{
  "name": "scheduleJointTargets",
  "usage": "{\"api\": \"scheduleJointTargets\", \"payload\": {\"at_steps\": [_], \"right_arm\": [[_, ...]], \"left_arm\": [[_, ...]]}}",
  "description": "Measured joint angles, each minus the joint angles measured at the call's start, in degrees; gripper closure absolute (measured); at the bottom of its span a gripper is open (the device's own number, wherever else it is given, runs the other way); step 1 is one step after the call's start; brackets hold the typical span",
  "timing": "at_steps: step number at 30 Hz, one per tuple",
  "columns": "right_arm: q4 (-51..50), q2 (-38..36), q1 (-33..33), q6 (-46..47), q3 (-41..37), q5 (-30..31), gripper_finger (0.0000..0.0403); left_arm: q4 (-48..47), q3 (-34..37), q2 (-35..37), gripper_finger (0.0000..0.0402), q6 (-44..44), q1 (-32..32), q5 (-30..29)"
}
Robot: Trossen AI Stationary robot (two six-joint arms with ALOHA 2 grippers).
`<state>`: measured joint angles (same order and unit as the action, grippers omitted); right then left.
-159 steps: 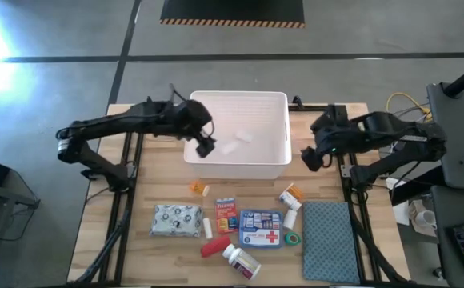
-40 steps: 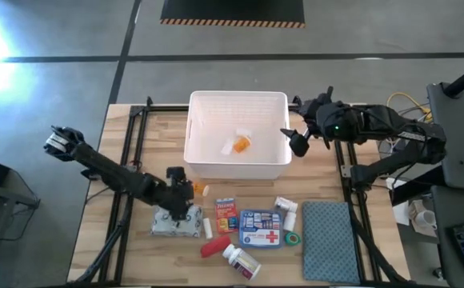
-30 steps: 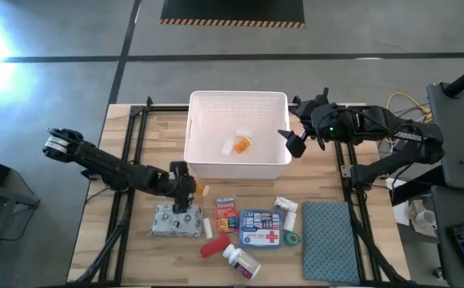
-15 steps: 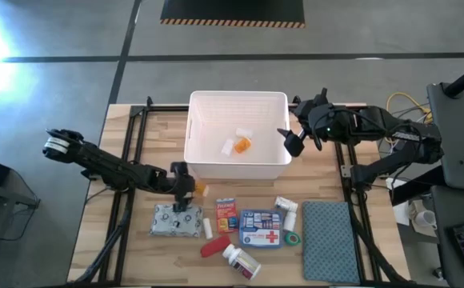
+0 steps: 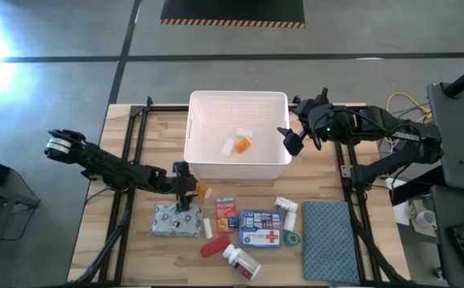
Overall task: Pick & place medical supplies in basket/bin
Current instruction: Put the yellow pill bottle into the white bin
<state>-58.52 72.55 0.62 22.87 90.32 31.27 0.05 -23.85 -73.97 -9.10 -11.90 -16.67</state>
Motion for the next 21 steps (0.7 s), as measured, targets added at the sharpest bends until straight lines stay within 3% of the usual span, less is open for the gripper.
{"api": "scheduleJointTargets", "payload": {"at_steps": [11,16,21], "right_arm": [[0.0,0.0,0.0,0.1,0.0,0.0,0.0044],[0.0,0.0,0.0,0.0,0.0,0.2,0.0044],[0.0,0.0,0.0,-1.6,0.0,0.3,0.0044]], "left_arm": [[-0.3,-7.2,-12.0,0.0187,-3.2,-0.1,1.4],[-5.5,-11.0,-12.0,0.0233,-4.1,-1.1,2.0],[-17.8,-14.3,-8.9,0.0239,-8.1,-4.5,2.0]]}}
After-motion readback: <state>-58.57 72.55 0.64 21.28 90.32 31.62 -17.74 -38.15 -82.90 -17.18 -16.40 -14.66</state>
